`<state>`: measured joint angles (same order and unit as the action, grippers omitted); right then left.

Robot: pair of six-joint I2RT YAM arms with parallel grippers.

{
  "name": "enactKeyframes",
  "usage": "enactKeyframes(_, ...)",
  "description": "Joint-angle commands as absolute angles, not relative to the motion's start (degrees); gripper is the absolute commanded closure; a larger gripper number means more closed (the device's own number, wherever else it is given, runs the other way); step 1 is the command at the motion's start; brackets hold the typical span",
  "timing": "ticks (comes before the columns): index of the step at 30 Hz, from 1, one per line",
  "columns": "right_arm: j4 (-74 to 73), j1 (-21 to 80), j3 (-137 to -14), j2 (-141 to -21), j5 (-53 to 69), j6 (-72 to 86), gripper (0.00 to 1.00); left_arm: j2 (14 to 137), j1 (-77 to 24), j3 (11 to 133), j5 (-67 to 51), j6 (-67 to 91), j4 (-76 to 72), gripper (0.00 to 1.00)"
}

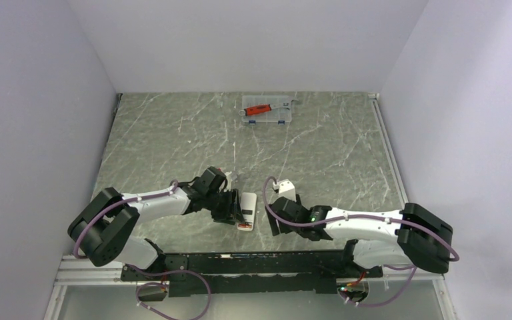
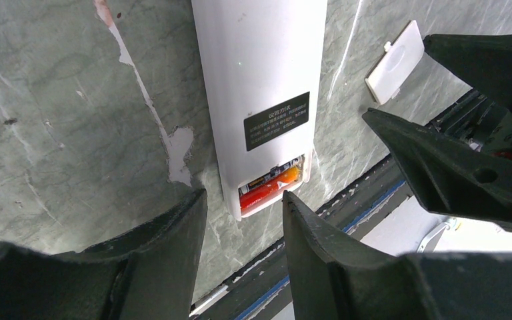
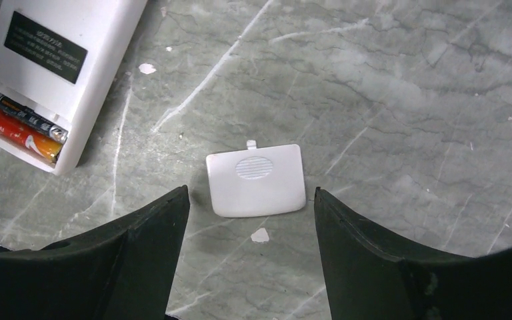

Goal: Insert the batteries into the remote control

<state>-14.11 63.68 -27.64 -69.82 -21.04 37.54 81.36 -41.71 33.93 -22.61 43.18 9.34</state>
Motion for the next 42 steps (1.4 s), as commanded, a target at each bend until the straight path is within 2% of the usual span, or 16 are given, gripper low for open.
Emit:
enactKeyframes(1, -10.1, 65.8, -26.8, -70.8, -23.7, 36.6, 0.29, 80.4, -42.0, 33.9, -22.0, 43.1, 9.7, 0.49)
enactKeyframes(26, -14.9, 69.4, -29.5, -74.8, -29.6, 39.4, 0.42, 78.4, -42.1, 35.0, -21.1, 42.4, 12.5, 0.48)
enactKeyframes(37, -17.5, 71.6, -30.8, -76.5, -31.2, 41.3, 0.42, 78.7, -42.0, 34.5, -21.1, 42.4, 11.8, 0.48)
enactKeyframes(38, -17.4, 71.7, -30.8, -76.7, -31.2, 41.5, 0.44, 78.8, -42.0, 34.6, -21.2, 42.4, 11.7, 0.48)
enactKeyframes(42, -17.7, 71.9, -30.8, -76.9, -30.7, 42.1, 0.62, 79.3, -42.0, 35.0, -21.2, 42.3, 11.5, 0.48)
